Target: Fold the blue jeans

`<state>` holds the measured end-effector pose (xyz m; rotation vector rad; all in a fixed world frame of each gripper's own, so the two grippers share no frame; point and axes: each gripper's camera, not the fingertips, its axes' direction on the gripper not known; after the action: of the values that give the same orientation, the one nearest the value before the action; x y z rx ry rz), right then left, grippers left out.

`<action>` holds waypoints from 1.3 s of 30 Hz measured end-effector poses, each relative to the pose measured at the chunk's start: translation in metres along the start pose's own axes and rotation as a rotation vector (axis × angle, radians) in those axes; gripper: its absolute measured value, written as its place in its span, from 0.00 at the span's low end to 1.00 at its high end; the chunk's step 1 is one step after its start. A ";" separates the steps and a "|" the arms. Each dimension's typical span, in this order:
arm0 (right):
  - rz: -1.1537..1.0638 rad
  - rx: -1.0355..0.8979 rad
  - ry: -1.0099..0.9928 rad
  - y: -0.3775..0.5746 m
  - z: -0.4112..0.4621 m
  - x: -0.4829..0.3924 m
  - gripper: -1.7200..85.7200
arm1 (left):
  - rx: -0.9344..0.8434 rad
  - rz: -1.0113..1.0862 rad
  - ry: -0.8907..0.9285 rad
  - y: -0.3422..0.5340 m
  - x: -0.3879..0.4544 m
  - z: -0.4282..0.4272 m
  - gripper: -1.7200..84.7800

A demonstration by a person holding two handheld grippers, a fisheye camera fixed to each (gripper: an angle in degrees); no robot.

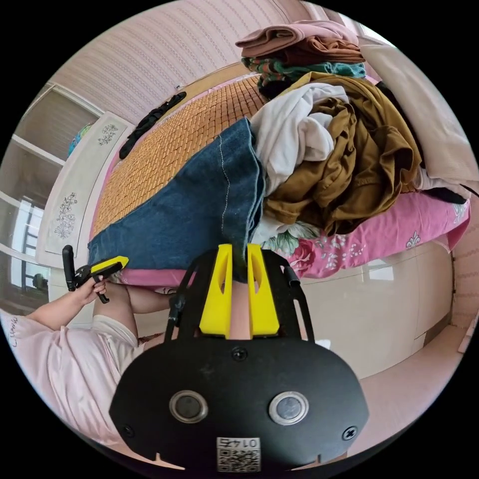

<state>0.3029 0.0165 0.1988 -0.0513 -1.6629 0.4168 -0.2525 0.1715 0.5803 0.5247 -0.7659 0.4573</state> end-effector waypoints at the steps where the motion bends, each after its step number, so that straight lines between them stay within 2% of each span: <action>1: -0.040 0.028 -0.053 0.004 -0.010 -0.007 0.08 | 0.019 -0.008 0.031 0.002 -0.002 -0.005 0.01; 5: -0.178 0.131 -0.212 0.004 -0.035 -0.050 0.08 | 0.138 -0.027 0.083 0.015 -0.008 -0.035 0.01; 8: -0.375 0.152 -0.340 -0.008 -0.027 -0.127 0.08 | 0.244 -0.082 0.093 0.027 -0.020 -0.063 0.01; 10: -0.611 0.031 -0.369 -0.009 0.005 -0.208 0.08 | 0.308 -0.144 0.079 0.038 -0.032 -0.080 0.01; 13: -0.822 -0.207 -0.297 0.011 0.070 -0.281 0.08 | 0.366 -0.232 0.023 0.059 -0.055 -0.098 0.02; 15: -0.896 -0.333 -0.235 0.025 0.101 -0.304 0.11 | 0.351 -0.275 -0.014 0.071 -0.069 -0.099 0.04; 18: -0.910 -0.395 -0.205 0.042 0.112 -0.315 0.14 | 0.316 -0.325 -0.028 0.088 -0.086 -0.095 0.07; 21: -0.866 -0.379 -0.212 0.047 0.101 -0.307 0.14 | 0.295 -0.338 -0.024 0.098 -0.094 -0.087 0.09; 26: -0.777 -0.325 -0.084 0.038 0.097 -0.303 0.13 | 0.274 -0.332 0.056 0.084 -0.095 -0.064 0.09; 29: -0.832 -0.307 -0.070 0.038 0.107 -0.331 0.14 | 0.275 -0.281 0.068 0.061 -0.091 -0.057 0.09; 32: -0.965 -0.309 0.046 0.050 0.133 -0.368 0.15 | 0.249 -0.241 0.032 0.035 -0.092 -0.044 0.08; 35: -1.011 -0.378 0.224 0.056 0.169 -0.385 0.11 | 0.158 -0.237 0.017 0.016 -0.098 -0.023 0.05; 37: -1.006 -0.398 0.203 0.051 0.162 -0.396 0.07 | 0.077 -0.234 -0.010 0.010 -0.102 -0.009 0.03; 39: -1.001 -0.344 0.170 0.049 0.144 -0.403 0.04 | 0.097 -0.231 0.002 0.011 -0.105 -0.007 0.02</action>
<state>0.2107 -0.0826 -0.2100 0.4623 -1.3739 -0.6133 -0.3222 0.1636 0.5007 0.6948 -0.6740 0.2809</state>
